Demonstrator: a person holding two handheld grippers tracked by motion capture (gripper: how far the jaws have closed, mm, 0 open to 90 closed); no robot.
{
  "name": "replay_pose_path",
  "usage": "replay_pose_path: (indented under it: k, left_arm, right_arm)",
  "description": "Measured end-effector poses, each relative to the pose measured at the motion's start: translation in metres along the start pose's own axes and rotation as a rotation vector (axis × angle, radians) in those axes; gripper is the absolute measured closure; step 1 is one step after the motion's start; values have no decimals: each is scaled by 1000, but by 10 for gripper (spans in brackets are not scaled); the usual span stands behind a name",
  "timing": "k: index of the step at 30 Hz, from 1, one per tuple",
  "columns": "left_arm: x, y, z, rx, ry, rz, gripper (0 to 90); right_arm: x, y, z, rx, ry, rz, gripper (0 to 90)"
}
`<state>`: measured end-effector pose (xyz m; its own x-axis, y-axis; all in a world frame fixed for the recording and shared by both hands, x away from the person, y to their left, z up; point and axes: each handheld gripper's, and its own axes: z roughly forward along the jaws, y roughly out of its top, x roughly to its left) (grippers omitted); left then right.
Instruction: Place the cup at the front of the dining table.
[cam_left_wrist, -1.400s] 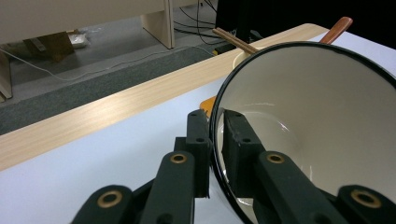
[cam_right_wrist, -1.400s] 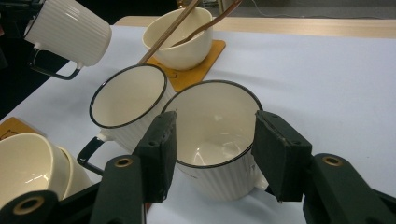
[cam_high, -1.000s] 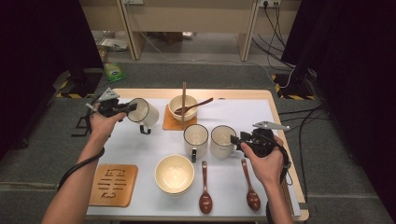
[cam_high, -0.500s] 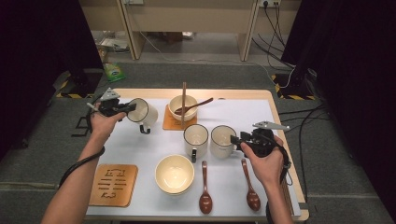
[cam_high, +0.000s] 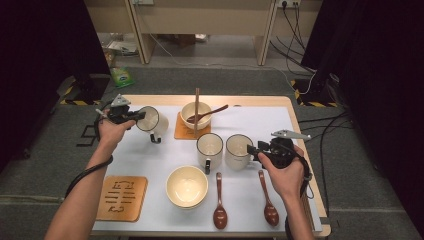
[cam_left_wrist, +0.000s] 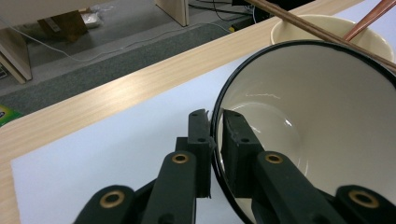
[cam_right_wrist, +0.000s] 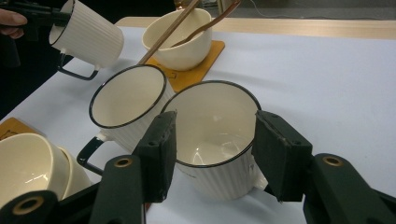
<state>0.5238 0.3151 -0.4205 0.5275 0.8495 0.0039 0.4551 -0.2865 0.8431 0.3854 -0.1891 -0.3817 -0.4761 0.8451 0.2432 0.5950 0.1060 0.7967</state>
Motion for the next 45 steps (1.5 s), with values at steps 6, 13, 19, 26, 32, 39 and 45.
replay_pose_path:
  k: [6,13,19,26,32,39,45]
  left_arm:
    - [1,0,6,17,-1,-4,824]
    - [0,0,14,49,5,8,825]
    - [-2,1,20,81,14,23,826]
    - [0,6,26,97,9,23,825]
    - [0,11,33,90,1,18,816]
    - [-2,17,45,70,-7,-10,805]
    - [-1,17,53,76,-2,-50,739]
  right_arm:
    - [1,-1,1,4,1,-2,494]
    - [1,-1,1,6,1,-2,493]
    - [1,-1,0,2,1,-2,493]
    - [1,-1,2,5,2,-4,493]
    - [3,-1,3,9,4,-6,493]
    - [3,-2,2,9,5,-9,493]
    - [3,-1,2,10,6,-11,492]
